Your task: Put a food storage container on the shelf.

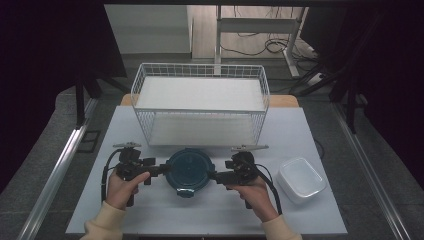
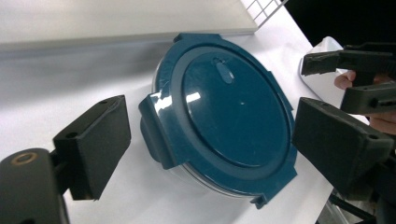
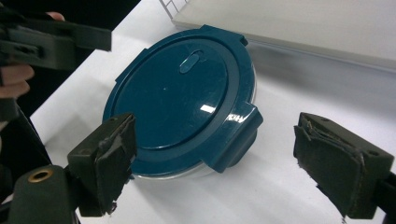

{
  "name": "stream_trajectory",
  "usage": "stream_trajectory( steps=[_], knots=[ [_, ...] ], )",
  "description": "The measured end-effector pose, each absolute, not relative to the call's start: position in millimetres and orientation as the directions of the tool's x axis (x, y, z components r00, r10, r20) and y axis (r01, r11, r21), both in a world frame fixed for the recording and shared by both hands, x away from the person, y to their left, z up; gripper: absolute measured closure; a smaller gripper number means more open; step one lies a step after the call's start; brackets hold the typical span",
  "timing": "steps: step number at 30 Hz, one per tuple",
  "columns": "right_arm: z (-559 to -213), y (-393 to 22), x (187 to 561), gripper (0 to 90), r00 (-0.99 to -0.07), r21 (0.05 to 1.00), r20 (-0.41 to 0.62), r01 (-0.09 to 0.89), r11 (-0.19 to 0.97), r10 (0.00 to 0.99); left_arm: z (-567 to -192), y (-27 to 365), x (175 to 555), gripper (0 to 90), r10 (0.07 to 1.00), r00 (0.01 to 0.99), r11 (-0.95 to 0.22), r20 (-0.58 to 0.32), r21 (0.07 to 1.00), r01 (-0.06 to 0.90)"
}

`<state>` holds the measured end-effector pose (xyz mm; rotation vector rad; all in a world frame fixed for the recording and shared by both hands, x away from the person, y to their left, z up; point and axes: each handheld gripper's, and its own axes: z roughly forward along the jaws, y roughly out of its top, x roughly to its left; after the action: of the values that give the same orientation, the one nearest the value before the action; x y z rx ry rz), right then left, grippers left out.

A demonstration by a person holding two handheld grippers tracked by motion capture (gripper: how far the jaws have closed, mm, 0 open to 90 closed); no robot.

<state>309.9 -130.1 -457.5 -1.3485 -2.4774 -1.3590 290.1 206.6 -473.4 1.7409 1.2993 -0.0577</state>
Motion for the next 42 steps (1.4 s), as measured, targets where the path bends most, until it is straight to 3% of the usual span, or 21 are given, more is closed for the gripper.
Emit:
stream_trajectory(
  steps=[29,42],
  knots=[
    [-501,-107,335,12.5,-0.503,0.545,0.555,0.822,0.168,0.662,-512,197,318,11.4,0.649,0.382,-0.003,-0.658,0.5,0.866],
    [-513,-100,336,15.0,-0.439,0.466,0.639,0.874,0.136,0.632,-520,197,320,21.4,0.596,0.353,0.004,-0.721,0.442,0.897]
  ],
)
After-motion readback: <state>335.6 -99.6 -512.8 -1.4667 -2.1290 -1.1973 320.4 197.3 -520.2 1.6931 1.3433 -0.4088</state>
